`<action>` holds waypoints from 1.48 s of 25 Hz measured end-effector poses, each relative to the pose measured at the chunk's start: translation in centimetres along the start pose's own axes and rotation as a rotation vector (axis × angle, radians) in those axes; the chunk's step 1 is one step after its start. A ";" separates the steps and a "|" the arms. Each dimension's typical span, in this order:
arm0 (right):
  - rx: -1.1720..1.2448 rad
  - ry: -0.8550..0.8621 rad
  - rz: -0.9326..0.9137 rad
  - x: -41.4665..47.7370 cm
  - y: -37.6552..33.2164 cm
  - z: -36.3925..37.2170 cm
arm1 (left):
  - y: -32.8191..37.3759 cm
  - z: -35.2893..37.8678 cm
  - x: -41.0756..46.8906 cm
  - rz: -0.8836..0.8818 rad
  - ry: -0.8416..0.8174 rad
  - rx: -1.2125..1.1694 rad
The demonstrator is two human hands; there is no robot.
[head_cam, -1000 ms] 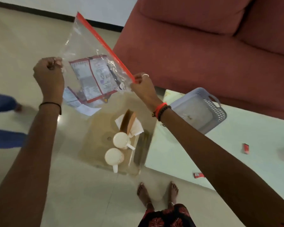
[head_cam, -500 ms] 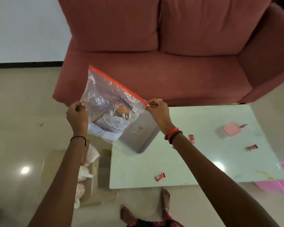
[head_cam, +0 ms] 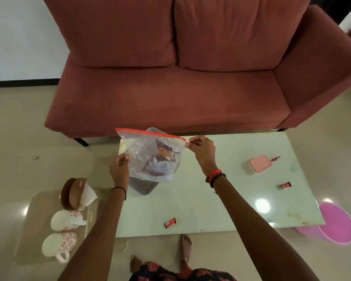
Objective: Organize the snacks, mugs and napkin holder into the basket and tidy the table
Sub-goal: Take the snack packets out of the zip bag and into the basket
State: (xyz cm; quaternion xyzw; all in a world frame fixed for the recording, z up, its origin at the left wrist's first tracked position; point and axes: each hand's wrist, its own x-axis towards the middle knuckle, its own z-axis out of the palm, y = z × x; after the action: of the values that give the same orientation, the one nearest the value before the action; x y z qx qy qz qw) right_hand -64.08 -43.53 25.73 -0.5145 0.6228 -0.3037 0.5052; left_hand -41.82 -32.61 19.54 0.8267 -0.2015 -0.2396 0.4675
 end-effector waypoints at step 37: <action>-0.123 0.019 -0.274 2.9 0.0 -2.8 | 4.5 2.3 -8.2 0.484 -0.229 0.634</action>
State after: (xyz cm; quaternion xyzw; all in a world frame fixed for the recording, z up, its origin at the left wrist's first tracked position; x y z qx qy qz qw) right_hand -66.62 -46.69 25.69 -0.6217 0.5689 -0.3360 0.4207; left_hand -50.24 -31.78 24.08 0.8265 -0.5047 -0.1394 0.2070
